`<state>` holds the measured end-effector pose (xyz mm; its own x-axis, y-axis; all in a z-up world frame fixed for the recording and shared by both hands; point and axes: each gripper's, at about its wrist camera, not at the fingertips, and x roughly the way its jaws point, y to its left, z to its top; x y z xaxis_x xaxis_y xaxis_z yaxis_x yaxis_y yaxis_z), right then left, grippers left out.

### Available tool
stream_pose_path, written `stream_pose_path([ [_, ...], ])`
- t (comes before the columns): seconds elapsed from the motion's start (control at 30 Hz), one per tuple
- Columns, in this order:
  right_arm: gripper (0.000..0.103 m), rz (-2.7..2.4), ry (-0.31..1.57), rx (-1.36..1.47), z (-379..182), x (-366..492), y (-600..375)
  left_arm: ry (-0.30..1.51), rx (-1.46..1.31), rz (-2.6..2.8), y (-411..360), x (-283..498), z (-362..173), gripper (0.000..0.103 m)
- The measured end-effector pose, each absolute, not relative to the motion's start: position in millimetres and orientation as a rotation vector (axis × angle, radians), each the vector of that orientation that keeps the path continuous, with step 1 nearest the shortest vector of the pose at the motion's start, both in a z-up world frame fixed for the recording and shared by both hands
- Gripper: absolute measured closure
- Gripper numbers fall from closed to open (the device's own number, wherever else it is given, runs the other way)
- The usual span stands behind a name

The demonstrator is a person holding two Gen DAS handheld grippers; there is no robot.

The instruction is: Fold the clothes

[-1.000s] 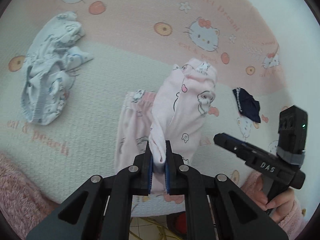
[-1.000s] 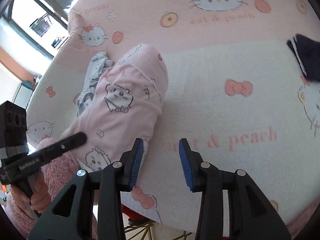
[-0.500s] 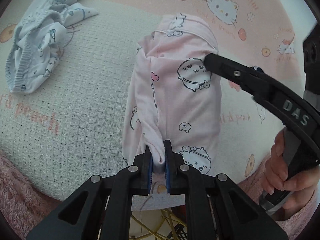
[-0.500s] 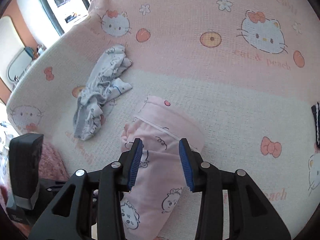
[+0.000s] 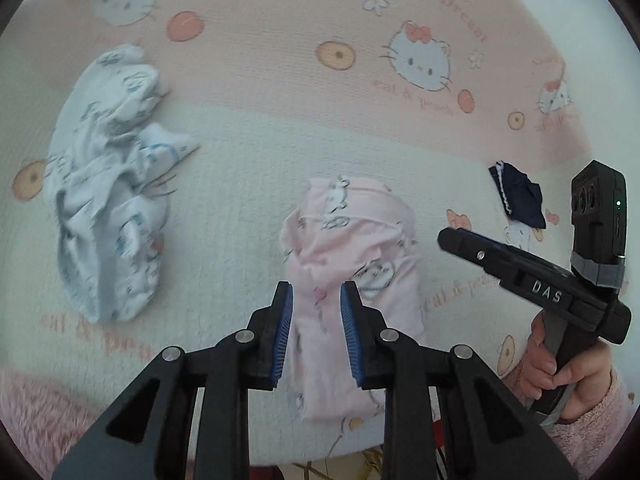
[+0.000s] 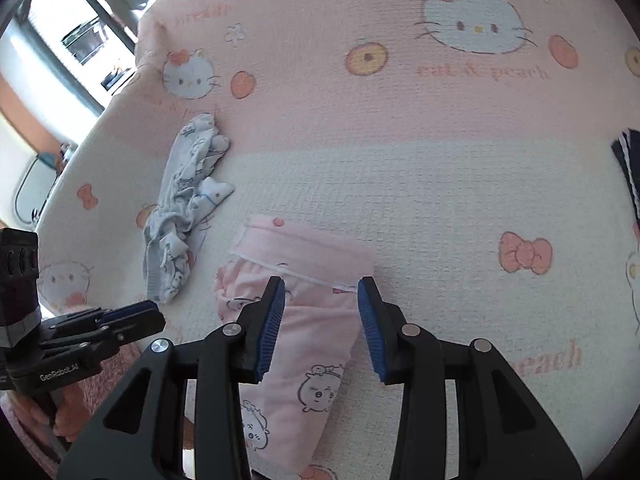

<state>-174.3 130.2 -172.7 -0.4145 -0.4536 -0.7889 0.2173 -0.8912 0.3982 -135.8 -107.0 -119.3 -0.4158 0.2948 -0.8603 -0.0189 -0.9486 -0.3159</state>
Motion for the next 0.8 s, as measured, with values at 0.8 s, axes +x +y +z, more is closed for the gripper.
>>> stream_pose_path([
  [0.8, 0.058, -2.205, -0.103, 1.461, -185.5, -179.2, 103.2, -0.125, -1.591, 2.382, -82.1, -214.7, -138.1, 0.074],
])
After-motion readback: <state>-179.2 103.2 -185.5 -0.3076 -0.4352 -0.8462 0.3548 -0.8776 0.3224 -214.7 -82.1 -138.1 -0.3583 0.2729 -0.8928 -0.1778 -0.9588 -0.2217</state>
